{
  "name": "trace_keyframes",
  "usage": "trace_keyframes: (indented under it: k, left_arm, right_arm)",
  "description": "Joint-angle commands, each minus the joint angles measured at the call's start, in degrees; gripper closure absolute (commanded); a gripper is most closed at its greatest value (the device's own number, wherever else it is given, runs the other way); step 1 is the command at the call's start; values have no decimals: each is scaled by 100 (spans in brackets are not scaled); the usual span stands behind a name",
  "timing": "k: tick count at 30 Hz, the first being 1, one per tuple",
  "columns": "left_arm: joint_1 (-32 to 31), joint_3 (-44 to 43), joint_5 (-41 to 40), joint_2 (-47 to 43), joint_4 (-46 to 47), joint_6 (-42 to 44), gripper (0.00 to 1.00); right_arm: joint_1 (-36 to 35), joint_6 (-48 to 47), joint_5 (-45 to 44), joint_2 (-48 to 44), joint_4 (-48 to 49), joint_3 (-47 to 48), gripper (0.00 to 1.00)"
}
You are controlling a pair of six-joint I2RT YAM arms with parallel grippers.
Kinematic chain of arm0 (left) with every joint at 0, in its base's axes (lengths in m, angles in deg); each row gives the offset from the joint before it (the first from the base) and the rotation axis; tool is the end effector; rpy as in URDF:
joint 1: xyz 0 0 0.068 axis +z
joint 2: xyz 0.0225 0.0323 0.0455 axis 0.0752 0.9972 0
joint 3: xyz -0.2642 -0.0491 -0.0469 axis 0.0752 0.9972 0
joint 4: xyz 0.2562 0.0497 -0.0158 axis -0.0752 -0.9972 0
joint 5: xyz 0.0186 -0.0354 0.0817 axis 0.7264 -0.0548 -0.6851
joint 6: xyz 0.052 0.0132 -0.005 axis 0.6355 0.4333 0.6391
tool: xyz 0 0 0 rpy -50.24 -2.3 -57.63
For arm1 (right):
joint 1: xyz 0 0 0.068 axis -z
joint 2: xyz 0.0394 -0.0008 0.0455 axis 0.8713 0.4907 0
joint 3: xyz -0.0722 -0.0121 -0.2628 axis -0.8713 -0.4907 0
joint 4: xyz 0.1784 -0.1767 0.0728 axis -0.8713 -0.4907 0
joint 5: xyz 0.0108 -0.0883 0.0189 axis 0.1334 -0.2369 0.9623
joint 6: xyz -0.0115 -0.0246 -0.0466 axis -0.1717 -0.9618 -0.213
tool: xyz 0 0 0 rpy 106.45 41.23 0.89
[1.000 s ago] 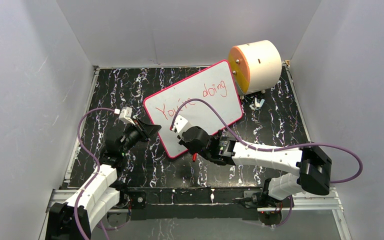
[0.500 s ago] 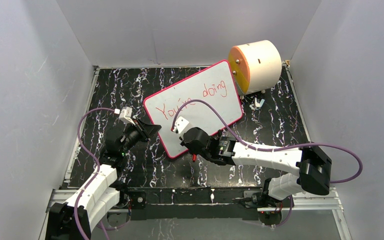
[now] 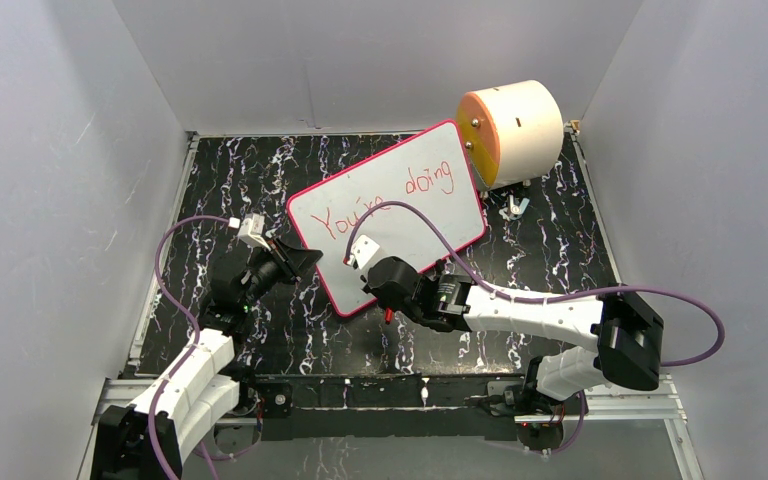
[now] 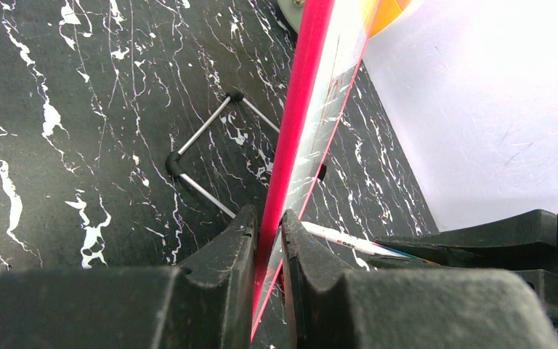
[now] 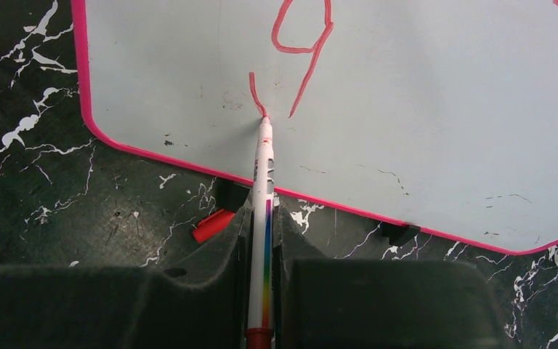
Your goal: Write a sentence on the whiteboard
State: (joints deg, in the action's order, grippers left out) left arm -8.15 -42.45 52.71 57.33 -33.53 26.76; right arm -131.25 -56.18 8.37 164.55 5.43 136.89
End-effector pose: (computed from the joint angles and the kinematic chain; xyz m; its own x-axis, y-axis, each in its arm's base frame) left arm 0.1785 -0.0543 0.2239 -0.3977 -0.5033 -0.7672 0.4429 0.6269 -0.6409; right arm 0.1178 0.2811 0.2613 -0.2204 -0.5651 -0.7950 -0.6806 0.6729 -0.2896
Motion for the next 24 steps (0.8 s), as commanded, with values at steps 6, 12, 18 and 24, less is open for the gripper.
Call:
trace_keyframes:
  k: [6, 12, 18, 24]
  left_arm:
    - [26, -158, -142, 7, -238, 9, 100]
    - [25, -153, -144, 10, -238, 15, 100]
    - [25, -150, -143, 19, -221, 8, 100]
    - [25, -150, -144, 18, -228, -7, 100]
  right_arm:
    - [107, 24, -433, -77, 399, -78, 100]
    - [133, 6, -474, -116, 505, -112, 100]
    - [133, -37, -550, -176, 633, -133, 100]
    - [140, -97, -585, -218, 722, -128, 100]
